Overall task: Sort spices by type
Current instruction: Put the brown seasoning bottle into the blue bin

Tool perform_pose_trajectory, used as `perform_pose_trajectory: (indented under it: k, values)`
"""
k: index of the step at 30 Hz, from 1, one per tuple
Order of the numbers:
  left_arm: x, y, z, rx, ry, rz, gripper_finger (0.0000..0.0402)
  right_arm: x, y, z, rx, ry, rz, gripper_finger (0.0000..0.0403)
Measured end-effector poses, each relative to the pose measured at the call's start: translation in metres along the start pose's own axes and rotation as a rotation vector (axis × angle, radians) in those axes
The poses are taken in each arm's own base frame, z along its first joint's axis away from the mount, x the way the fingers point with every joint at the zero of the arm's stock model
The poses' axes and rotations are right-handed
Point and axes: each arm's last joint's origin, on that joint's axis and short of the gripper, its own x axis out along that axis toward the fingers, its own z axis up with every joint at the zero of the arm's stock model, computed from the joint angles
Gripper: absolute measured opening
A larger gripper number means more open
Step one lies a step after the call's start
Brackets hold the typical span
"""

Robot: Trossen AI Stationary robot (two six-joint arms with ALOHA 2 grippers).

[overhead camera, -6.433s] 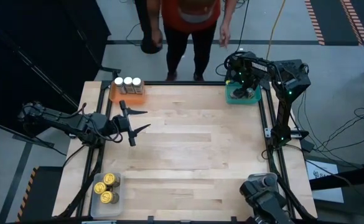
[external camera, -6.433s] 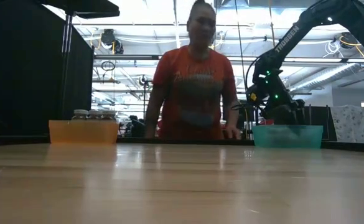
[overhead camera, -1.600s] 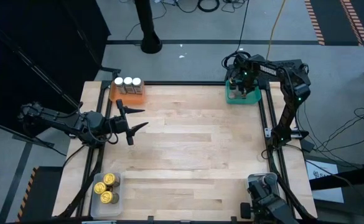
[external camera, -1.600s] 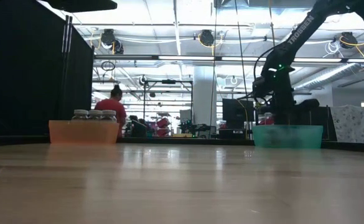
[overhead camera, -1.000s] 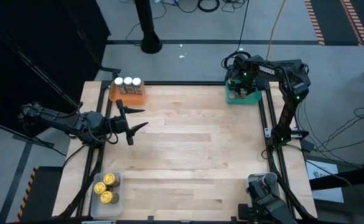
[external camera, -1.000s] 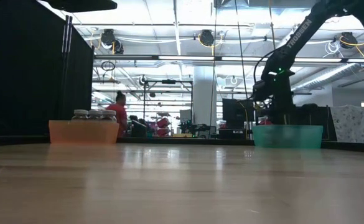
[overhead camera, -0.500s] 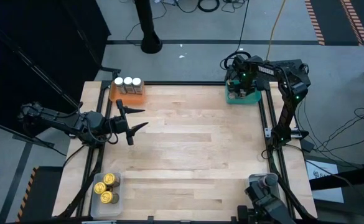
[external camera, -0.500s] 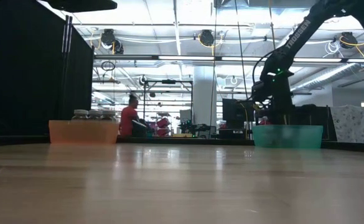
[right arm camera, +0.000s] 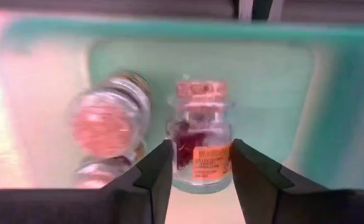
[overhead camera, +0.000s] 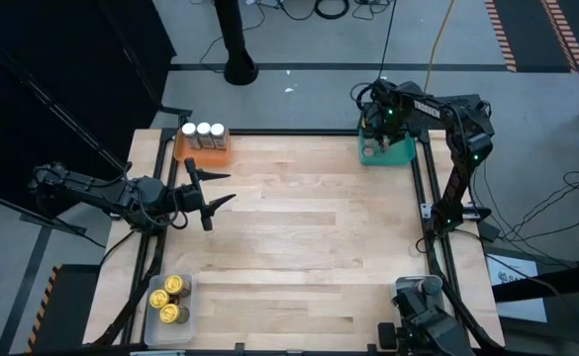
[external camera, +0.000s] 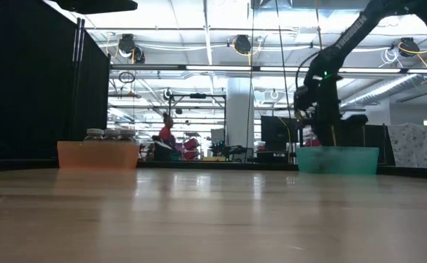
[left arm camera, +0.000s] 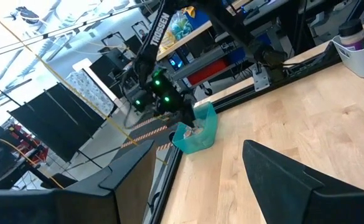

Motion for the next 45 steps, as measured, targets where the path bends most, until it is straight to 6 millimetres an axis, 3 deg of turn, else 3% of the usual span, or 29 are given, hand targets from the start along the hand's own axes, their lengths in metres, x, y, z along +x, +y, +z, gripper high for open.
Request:
perform_pose_trajectory:
  k: [4, 8, 15, 19, 22, 28, 34, 40, 45]
  values:
    - [0.000, 0.000, 0.000, 0.000, 0.000, 0.000, 0.0249, -0.027, 0.002, -0.004, -0.019, -0.051, 0.024, 0.0125]
    - [0.000, 0.000, 0.000, 0.001, 0.001, 0.000, 0.0249, -0.057, 0.008, -0.024, -0.100, -0.125, 0.059, 0.0097]
    - [0.000, 0.000, 0.000, -0.009, 0.001, -0.001, 0.0249, -0.116, 0.041, -0.090, -0.302, -0.340, 0.191, 0.0025]
    - [0.000, 0.000, 0.000, -0.035, -0.003, -0.007, 0.0249, -0.136, 0.056, -0.133, -0.374, -0.468, 0.197, 0.0003]
    - [0.000, -0.001, 0.000, -0.042, -0.015, -0.030, 0.0249, -0.135, 0.062, -0.157, -0.355, -0.499, 0.186, 0.0006]
    - [0.002, -0.004, 0.000, -0.107, -0.022, -0.078, 0.0249, -0.114, 0.082, -0.207, -0.409, -0.565, 0.143, 0.0001]
    - [0.017, -0.011, 0.008, -0.120, -0.011, -0.149, 0.0248, -0.108, 0.075, -0.255, -0.387, -0.594, 0.199, 0.0000]
    - [0.052, -0.019, 0.021, -0.111, 0.007, -0.268, 0.0235, -0.098, 0.062, -0.295, -0.420, -0.614, 0.258, 0.0000]
    - [0.098, -0.004, 0.029, -0.107, -0.012, -0.368, 0.0218, -0.095, 0.047, -0.327, -0.453, -0.722, 0.328, 0.0000]
